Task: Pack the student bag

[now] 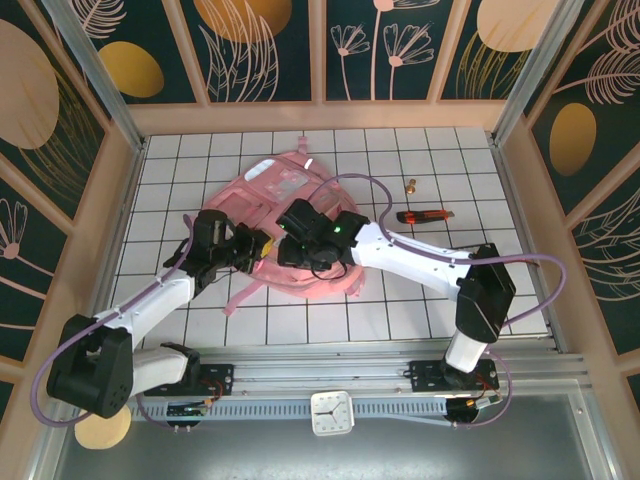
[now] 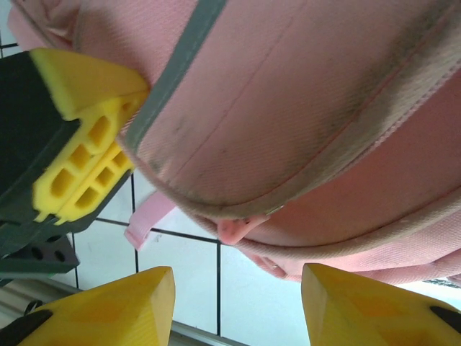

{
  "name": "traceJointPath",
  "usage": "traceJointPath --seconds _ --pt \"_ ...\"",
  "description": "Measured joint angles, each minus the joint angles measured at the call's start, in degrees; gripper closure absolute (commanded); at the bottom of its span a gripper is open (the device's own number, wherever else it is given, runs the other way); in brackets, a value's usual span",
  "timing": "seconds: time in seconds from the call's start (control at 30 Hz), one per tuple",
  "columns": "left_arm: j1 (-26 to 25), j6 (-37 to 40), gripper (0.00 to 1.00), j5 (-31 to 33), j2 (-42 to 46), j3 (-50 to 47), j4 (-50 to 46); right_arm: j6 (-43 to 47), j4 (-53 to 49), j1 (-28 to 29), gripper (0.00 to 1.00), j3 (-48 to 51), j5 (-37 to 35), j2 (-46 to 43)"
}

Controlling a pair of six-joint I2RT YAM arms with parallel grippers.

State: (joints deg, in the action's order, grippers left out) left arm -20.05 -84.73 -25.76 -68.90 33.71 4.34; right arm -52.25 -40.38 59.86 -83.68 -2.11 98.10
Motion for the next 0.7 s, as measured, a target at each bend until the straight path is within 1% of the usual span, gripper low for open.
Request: traceJointPath --seconds 0.1,0.13,0.33,0.43,0.7 --pt "-0.4 -0.3 1.00 0.4 0.2 0.3 -0.1 -0.9 0.5 -0.2 0.52 0.6 -1.0 0.3" --pt "-0.5 -0.6 1.00 0.6 0.2 0.4 -0.2 -0.9 0.9 -0.3 0.55 0.7 -1.3 0.5" --pt "-2.1 -2.4 1.00 1.6 0.2 1.2 -0.3 -1.7 1.9 -0.3 0.56 0.8 -4.1 1.4" --pt "-2.9 -3.1 1.00 2.5 0.2 2.0 -0.7 -1.8 2.1 -0.2 0.59 0.8 -5.4 1.4" --pt "-3.6 -4.4 1.00 3.3 0.2 2.7 -1.0 -2.4 3.0 0.2 0.82 0.8 -6.7 1.4"
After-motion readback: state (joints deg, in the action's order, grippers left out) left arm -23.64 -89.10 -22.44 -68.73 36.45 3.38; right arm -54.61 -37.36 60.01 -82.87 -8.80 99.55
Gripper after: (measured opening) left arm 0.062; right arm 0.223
